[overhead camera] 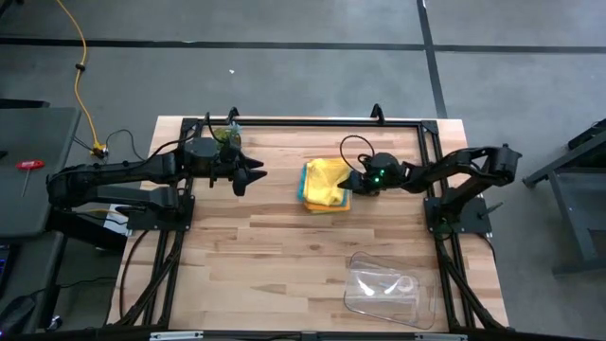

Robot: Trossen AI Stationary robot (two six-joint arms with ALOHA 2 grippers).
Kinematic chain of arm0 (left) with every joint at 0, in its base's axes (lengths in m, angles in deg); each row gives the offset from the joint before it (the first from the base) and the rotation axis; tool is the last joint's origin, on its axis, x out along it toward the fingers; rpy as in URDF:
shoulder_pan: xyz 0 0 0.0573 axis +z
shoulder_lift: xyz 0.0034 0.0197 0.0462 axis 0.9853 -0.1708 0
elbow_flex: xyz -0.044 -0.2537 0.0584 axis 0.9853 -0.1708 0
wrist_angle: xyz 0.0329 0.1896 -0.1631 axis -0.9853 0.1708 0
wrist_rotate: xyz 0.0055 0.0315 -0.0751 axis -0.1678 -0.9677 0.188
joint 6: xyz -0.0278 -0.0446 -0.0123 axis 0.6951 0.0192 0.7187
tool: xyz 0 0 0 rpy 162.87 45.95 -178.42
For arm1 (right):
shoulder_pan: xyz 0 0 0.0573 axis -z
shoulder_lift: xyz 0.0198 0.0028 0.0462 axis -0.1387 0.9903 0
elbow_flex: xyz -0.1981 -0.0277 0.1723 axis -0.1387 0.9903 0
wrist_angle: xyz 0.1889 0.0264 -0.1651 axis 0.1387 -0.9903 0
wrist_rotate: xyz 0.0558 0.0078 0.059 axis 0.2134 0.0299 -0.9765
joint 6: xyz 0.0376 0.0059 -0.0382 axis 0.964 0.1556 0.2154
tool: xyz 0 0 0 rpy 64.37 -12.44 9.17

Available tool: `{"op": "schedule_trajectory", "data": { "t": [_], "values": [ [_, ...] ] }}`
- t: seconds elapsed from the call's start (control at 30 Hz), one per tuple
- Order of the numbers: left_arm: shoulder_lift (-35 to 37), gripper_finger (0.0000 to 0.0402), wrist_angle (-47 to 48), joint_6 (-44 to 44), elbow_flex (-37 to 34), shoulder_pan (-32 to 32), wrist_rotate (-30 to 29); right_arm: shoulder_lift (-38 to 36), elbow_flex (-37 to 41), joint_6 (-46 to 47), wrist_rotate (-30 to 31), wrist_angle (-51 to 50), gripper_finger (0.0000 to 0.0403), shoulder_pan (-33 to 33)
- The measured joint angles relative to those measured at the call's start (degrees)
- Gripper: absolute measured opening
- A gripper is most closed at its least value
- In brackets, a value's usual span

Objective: Fold microfiber towels
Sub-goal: Put the stacked folded cloths into the bin

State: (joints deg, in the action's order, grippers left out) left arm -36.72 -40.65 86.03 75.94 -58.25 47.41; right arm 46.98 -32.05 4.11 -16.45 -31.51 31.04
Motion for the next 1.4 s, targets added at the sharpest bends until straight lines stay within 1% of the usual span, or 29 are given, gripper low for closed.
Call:
{"op": "schedule_trajectory", "data": {
  "t": [0.23, 0.37, 0.43, 0.5, 0.6, 0.63, 0.7, 0.77, 0.83, 0.9, 0.93, 0.97, 1.07, 1.13, 1.2, 1.3, 1.33, 1.4],
  "values": [
    [0.0, 0.0216, 0.0, -0.49, 0.0, 0.0, 0.02, 2.76, -0.31, 3.9, 3.25, 4.86, 0.0394, -2.87],
    [0.0, 0.0216, 0.0, -0.49, 0.0, 0.0, -0.23, 5.69, -2.72, 4.8, 5.1, 5.43, 0.0394, -4.89],
    [-0.06, 0.0216, -0.02, 0.5, 0.0, -0.03, -2.25, 7.5, -4.48, 4.93, 5.57, 5.58, 0.0394, -5.59],
    [-1.82, 0.0215, -0.39, 1.74, 0.02, -0.77, -4.02, 8.62, -6.1, 4.64, 5.15, 5.41, 0.0394, -5.83],
    [-7.24, 0.0207, -2.1, -0.79, -0.04, -2.49, -6.01, 9.08, -7.31, 3.34, 4.97, 4.73, 0.0394, -5.78],
    [-9.31, 0.02, -4.1, -2.42, -0.08, -3.05, -6.32, 9.08, -7.43, 3.22, 4.89, 4.63, 0.0394, -5.61],
    [-14.52, 0.0179, -11.09, -5.91, 0.11, -4.02, -6.47, 8.92, -7.31, 3.22, 4.18, 4.6, 0.0394, -5.25],
    [-20.47, 0.0144, -16.38, -10.53, 0.08, -4.53, -6.73, 8.8, -7.26, 3.22, 3.76, 3.8, 0.0394, -5.11],
    [-26.53, 0.0096, -19.58, -14.74, 0.86, -4.53, -8.83, 8.8, -7.26, 2.81, 3.04, 3.72, 0.0394, -5.2],
    [-32.43, 0.0039, -19.97, -18.09, 2.73, -3.66, -11.27, 8.78, -7.26, 2.72, 3.16, 3.68, 0.0394, -5.45],
    [-35.26, 0.002, -19.85, -19.42, 3.72, -3.03, -11.58, 8.76, -7.26, 2.53, 3.23, 3.68, 0.0394, -5.46],
    [-38.18, 0.0012, -19.85, -20.37, 5.04, -2.43, -11.52, 8.76, -7.26, 2.4, 3.18, 3.68, 0.0394, -5.46],
    [-45.15, 0.0012, -17.1, -23.84, 8.86, -1.02, -11.81, 8.74, -7.26, 1.81, 3.08, 3.6, 0.0394, -5.46],
    [-47.98, 0.0004, -13.56, -24.02, 11.3, -0.22, -12.39, 8.71, -7.26, 1.52, 3.05, 3.48, 0.0394, -5.46],
    [-49.07, 0.0003, -9.52, -24.77, 12.92, 0.69, -12.14, 8.71, -7.26, 1.54, 3.03, 3.48, 0.0394, -5.46],
    [-49.11, 0.0001, -3.97, -29.15, 14.3, 1.32, -11.37, 8.71, -7.26, 1.3, 3.0, 3.45, 0.0394, -5.48],
    [-49.11, 0.0001, -2.54, -30.31, 14.48, 1.3, -10.62, 8.71, -7.26, 1.21, 2.98, 3.44, 0.0394, -5.48],
    [-49.11, 0.0, -1.38, -31.9, 14.47, 1.19, -6.95, 8.69, -7.26, 0.84, 2.86, 3.39, 0.0394, -5.48]
  ]
}}
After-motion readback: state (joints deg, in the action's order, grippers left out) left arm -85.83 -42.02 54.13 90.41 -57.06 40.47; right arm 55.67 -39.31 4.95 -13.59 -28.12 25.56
